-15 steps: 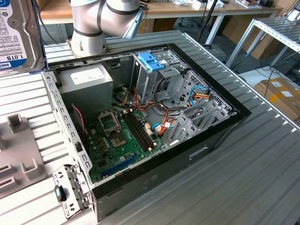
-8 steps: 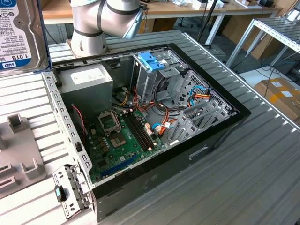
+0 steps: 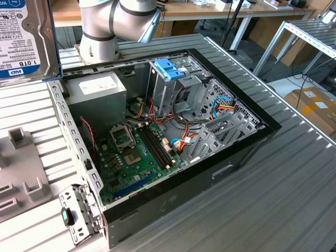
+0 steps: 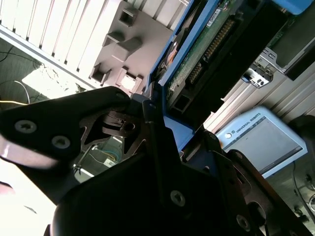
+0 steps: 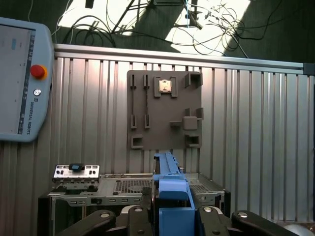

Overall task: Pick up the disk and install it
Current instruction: 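Pick up the disk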

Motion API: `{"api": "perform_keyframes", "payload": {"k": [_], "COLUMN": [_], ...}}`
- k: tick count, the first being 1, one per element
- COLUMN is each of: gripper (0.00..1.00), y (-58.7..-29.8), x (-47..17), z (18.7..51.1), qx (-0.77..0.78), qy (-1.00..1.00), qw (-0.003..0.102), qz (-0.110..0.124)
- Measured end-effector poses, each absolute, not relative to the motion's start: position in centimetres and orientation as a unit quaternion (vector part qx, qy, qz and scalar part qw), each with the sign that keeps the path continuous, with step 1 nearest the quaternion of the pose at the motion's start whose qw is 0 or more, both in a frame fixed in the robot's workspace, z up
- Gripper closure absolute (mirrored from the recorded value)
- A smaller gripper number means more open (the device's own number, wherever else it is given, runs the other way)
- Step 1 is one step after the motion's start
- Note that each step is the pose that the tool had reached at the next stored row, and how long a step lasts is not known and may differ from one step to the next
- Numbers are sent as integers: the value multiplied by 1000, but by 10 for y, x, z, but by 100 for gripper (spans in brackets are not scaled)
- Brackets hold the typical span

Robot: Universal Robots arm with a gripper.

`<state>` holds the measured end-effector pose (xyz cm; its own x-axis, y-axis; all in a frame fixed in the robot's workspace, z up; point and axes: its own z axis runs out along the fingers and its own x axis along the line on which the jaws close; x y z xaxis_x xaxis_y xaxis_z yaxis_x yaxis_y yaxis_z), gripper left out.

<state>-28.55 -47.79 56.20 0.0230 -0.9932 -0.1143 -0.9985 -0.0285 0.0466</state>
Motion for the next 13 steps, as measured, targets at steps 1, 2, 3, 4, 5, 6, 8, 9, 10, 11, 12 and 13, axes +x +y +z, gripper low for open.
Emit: {"api": "perform_keyframes", "payload": {"k": [1, 2, 3, 4, 5, 6, 8, 9, 10, 11, 12, 13], "gripper": [63, 63, 63, 63, 63, 63, 63, 63, 63, 63, 63, 63], "y": [-478, -478, -478, -478, -478, -478, -478, -478, -478, -478, -478, -478], "x": [-284, -283, -282, -281, -280, -279, -278, -277, -276, -274, -273, -272], "z": [562, 562, 562, 562, 562, 562, 562, 562, 562, 561, 561, 561], "qx": [-715, -715, -715, -715, -715, -715, -715, -715, -715, -715, -715, -715], "qy": [697, 697, 697, 697, 697, 697, 697, 697, 697, 697, 697, 697], "qw": [23, 23, 23, 23, 23, 23, 23, 23, 23, 23, 23, 23], "qz": [57, 57, 57, 57, 57, 57, 57, 57, 57, 57, 57, 57]}}
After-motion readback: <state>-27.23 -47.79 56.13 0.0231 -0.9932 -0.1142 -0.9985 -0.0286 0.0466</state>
